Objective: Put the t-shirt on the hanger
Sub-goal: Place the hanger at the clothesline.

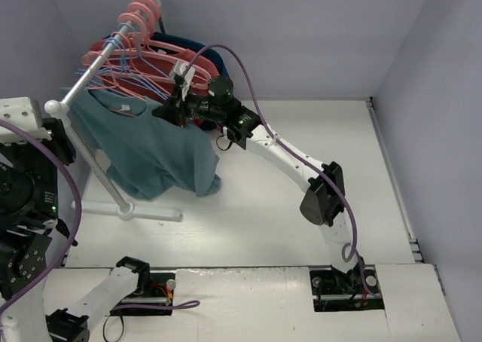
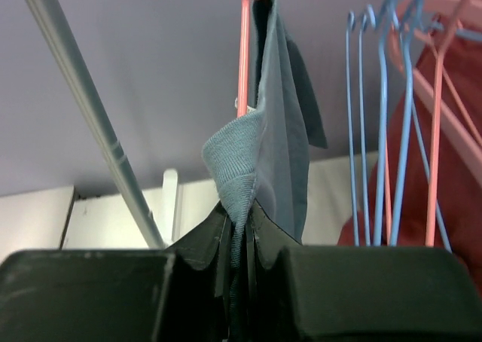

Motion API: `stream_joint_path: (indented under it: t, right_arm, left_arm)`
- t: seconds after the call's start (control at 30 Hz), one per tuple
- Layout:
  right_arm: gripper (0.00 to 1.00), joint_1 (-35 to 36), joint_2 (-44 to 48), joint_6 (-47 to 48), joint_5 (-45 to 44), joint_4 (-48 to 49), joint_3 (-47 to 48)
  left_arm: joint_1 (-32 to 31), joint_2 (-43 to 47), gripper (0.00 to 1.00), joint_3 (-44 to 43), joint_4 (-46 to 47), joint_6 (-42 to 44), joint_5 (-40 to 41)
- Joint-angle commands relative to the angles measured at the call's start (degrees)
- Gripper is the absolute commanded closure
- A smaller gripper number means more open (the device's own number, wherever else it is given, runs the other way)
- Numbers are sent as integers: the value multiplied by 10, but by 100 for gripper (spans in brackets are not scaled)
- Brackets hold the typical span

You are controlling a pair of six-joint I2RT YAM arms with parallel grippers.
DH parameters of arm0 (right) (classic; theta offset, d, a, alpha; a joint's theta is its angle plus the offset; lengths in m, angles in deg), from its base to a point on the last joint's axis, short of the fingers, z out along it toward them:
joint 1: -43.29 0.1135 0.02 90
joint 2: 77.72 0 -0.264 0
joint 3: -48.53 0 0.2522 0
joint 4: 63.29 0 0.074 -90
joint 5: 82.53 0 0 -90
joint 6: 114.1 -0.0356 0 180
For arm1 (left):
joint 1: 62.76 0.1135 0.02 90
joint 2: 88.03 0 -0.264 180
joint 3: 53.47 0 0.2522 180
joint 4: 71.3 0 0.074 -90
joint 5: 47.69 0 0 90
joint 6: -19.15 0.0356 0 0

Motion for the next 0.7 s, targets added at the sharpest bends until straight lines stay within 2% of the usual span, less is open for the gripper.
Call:
stream_joint_path:
  t: [0.0,0.23,0.63,0.67]
  right_arm:
    - [100,21,3,-3,-14,100,72]
    - [100,25,-35,-15,-14,101,107]
    - [100,13,30,7,-69,102,-89]
    - [96,12,39,11,-78,101,-94]
  left_arm:
    - [1,-12,62,-5,12,19,24]
    - [1,-16,62,-3,9,16,11]
    - [1,-19,61,14,-2,13,-21]
    - [1,-19,61,16,-3,12,-23]
